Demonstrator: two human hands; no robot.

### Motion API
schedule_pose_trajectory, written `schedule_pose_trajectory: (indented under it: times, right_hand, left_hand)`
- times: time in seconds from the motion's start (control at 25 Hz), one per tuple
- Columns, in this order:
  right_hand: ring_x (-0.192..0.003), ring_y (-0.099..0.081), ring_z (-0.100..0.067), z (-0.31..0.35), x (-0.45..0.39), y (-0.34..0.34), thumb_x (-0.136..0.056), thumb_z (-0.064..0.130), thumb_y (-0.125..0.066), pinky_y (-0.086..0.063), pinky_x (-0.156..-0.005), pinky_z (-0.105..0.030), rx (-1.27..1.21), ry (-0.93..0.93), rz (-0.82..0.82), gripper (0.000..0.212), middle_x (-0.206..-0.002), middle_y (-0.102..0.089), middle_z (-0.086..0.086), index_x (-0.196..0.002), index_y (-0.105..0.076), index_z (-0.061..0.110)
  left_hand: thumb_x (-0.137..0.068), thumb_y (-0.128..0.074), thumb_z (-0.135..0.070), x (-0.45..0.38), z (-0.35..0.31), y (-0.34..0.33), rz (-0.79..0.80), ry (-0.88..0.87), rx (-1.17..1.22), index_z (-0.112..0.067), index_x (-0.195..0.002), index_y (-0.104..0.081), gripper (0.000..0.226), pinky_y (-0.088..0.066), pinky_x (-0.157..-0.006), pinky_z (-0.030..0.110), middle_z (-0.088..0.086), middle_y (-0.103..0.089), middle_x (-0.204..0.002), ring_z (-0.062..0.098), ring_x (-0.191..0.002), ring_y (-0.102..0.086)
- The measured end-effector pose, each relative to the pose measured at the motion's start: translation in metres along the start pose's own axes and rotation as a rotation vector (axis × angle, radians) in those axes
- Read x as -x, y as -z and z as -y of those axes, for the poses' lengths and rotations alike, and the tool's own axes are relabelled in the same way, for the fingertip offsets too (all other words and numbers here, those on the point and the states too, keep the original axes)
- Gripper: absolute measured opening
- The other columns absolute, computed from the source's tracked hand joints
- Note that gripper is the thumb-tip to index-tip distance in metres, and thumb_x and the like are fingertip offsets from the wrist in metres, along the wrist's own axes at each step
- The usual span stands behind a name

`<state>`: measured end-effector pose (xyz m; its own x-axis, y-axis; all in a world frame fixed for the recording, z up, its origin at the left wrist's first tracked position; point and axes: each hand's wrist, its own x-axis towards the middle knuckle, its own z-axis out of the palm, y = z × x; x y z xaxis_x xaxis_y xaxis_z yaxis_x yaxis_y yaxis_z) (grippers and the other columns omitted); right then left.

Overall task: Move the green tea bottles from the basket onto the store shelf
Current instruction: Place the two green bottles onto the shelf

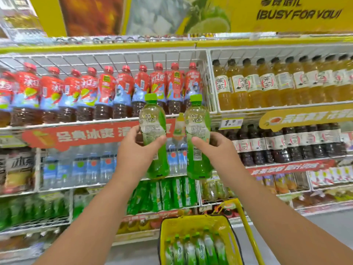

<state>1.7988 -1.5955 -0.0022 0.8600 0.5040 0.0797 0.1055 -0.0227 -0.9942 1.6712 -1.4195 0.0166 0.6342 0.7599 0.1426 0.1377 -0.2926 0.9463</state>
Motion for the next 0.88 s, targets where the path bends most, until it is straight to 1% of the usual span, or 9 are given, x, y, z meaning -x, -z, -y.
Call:
schedule_pose_trajectory:
  times: [0.08, 0.24, 0.32, 0.4, 0.48, 0.56, 0.68, 0.8, 0.88]
  right_hand:
    - [-0.091, -0.076, -0.012, 0.001, 0.015, -0.05, -0.086, 0.043, -0.082, -0.061, -0.081, -0.036, 0.038, 0.016, 0.062, 0.031, -0.096, -0.08, 0.007, -0.109, -0.077, 0.023]
    - [-0.1, -0.074, -0.019, 0.005, 0.044, -0.13, -0.072, 0.063, -0.08, -0.061, -0.089, -0.042, 0.034, 0.014, 0.115, 0.058, -0.104, -0.079, 0.003, -0.112, -0.075, 0.022]
    - [-0.093, -0.072, -0.011, 0.01, 0.064, -0.174, -0.083, 0.052, -0.08, -0.057, -0.079, -0.029, 0.026, 0.014, 0.142, 0.038, -0.101, -0.079, 0.004, -0.108, -0.075, 0.023]
    - [-0.08, -0.069, -0.002, 0.019, 0.085, -0.217, -0.09, 0.041, -0.078, -0.05, -0.069, -0.019, 0.0, -0.005, 0.161, 0.024, -0.093, -0.077, 0.009, -0.107, -0.075, 0.024]
    - [-0.071, -0.066, 0.004, 0.026, 0.103, -0.263, -0.091, 0.039, -0.078, -0.048, -0.063, -0.016, -0.022, -0.002, 0.178, 0.023, -0.082, -0.073, 0.016, -0.107, -0.075, 0.023]
    - [-0.073, -0.068, 0.001, 0.034, 0.12, -0.304, -0.09, 0.038, -0.079, -0.05, -0.064, -0.018, -0.029, -0.002, 0.195, 0.024, -0.081, -0.073, 0.016, -0.107, -0.075, 0.021]
    - [-0.092, -0.074, -0.019, 0.041, 0.143, -0.358, -0.09, 0.04, -0.079, -0.059, -0.075, -0.033, -0.014, -0.017, 0.225, 0.028, -0.102, -0.078, -0.002, -0.11, -0.074, 0.021]
    - [-0.101, -0.074, -0.026, 0.046, 0.156, -0.403, -0.09, 0.04, -0.079, -0.063, -0.082, -0.041, -0.011, -0.043, 0.256, 0.03, -0.108, -0.077, -0.006, -0.112, -0.073, 0.02]
    - [-0.102, -0.074, -0.026, 0.047, 0.158, -0.432, -0.089, 0.042, -0.08, -0.061, -0.09, -0.047, 0.01, -0.044, 0.277, 0.031, -0.109, -0.077, -0.006, -0.111, -0.073, 0.022]
  left_hand:
    - [-0.079, -0.084, -0.045, 0.007, 0.014, 0.048, -0.041, 0.017, 0.0, -0.034, -0.117, -0.065, 0.044, -0.058, -0.074, 0.029, -0.014, -0.074, -0.1, 0.007, -0.091, -0.071]
    - [-0.078, -0.082, -0.054, 0.019, 0.037, 0.129, -0.097, 0.016, -0.06, -0.034, -0.122, -0.058, 0.055, -0.053, -0.081, 0.024, -0.02, -0.066, -0.11, 0.003, -0.1, -0.063]
    - [-0.075, -0.081, -0.059, 0.026, 0.051, 0.18, -0.104, 0.026, -0.076, -0.03, -0.136, -0.057, 0.072, -0.055, -0.094, 0.035, -0.017, -0.064, -0.119, 0.009, -0.107, -0.063]
    - [-0.075, -0.082, -0.058, 0.034, 0.064, 0.232, -0.133, 0.024, -0.098, -0.029, -0.131, -0.061, 0.066, -0.056, -0.096, 0.04, -0.015, -0.067, -0.115, 0.012, -0.105, -0.065]
    - [-0.076, -0.082, -0.056, 0.041, 0.077, 0.286, -0.166, 0.034, -0.113, -0.029, -0.132, -0.06, 0.066, -0.055, -0.096, 0.04, -0.016, -0.066, -0.115, 0.013, -0.107, -0.065]
    - [-0.068, -0.081, -0.066, 0.046, 0.087, 0.33, -0.179, 0.055, -0.125, -0.03, -0.136, -0.059, 0.08, -0.056, -0.096, 0.043, -0.014, -0.068, -0.121, 0.014, -0.111, -0.066]
    - [-0.059, -0.077, -0.077, 0.057, 0.101, 0.386, -0.21, 0.088, -0.136, -0.031, -0.14, -0.056, 0.095, -0.057, -0.095, 0.046, -0.009, -0.068, -0.128, 0.016, -0.115, -0.066]
    - [-0.074, -0.08, -0.062, 0.061, 0.114, 0.431, -0.223, 0.117, -0.136, -0.03, -0.135, -0.058, 0.072, -0.059, -0.092, 0.044, -0.011, -0.068, -0.121, 0.014, -0.108, -0.067]
    - [-0.073, -0.08, -0.062, 0.06, 0.125, 0.457, -0.252, 0.154, -0.119, -0.032, -0.13, -0.06, 0.068, -0.06, -0.089, 0.043, -0.011, -0.07, -0.118, 0.014, -0.105, -0.068]
